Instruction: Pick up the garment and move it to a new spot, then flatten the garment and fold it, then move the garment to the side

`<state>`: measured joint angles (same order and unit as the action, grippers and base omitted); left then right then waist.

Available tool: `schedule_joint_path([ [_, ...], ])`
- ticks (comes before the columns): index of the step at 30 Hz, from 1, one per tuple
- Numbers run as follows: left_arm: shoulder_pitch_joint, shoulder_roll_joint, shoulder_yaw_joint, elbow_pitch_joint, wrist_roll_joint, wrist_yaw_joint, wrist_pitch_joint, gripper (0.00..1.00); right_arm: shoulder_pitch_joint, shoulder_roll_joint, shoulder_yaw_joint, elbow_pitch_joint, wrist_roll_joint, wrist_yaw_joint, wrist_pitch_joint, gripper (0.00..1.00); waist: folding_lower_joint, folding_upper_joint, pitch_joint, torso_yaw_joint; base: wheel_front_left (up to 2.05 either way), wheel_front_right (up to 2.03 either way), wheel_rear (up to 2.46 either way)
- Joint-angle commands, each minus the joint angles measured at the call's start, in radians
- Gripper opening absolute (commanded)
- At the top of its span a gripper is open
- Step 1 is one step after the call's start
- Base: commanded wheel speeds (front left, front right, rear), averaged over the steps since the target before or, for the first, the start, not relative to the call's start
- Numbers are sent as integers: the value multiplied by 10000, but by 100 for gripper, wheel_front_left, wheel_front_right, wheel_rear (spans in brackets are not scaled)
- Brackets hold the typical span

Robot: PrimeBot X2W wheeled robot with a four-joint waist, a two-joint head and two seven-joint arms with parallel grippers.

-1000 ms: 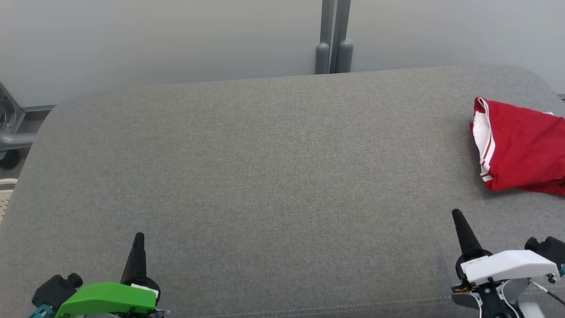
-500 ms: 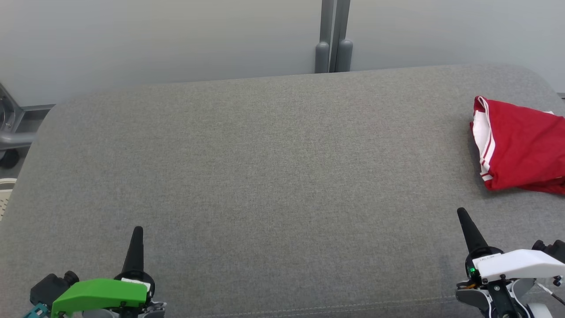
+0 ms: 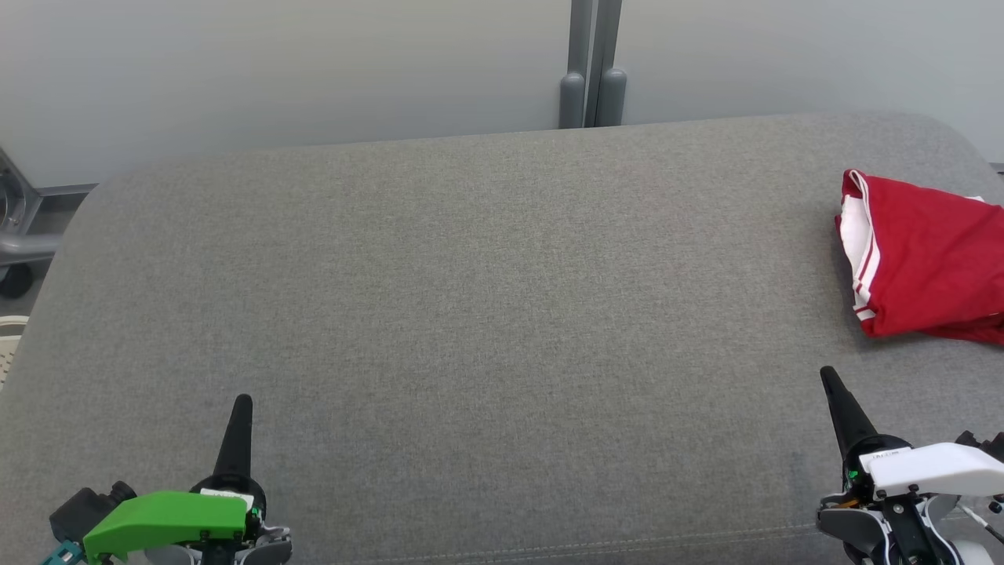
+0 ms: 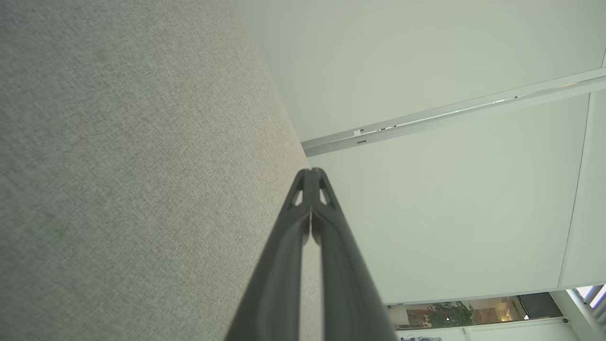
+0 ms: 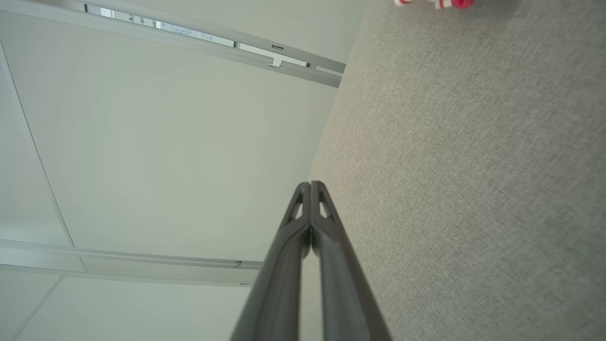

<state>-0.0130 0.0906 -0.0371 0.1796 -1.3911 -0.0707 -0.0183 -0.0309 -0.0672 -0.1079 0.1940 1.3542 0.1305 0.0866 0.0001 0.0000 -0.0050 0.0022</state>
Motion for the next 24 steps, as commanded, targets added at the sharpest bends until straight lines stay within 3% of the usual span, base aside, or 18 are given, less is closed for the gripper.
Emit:
schedule_joint_path([
  [1, -255, -12, 86, -22, -238, -97, 61, 0, -150, -43, -67, -95, 251, 5, 51, 0, -1, 0, 3, 0, 0, 0, 0],
  [24, -427, -256, 472, 60, -1639, -466, 452, 0, -149, -17, -415, -120, 1950, 4, 510, 0, -1, 0, 47, -14, 0, 0, 0],
])
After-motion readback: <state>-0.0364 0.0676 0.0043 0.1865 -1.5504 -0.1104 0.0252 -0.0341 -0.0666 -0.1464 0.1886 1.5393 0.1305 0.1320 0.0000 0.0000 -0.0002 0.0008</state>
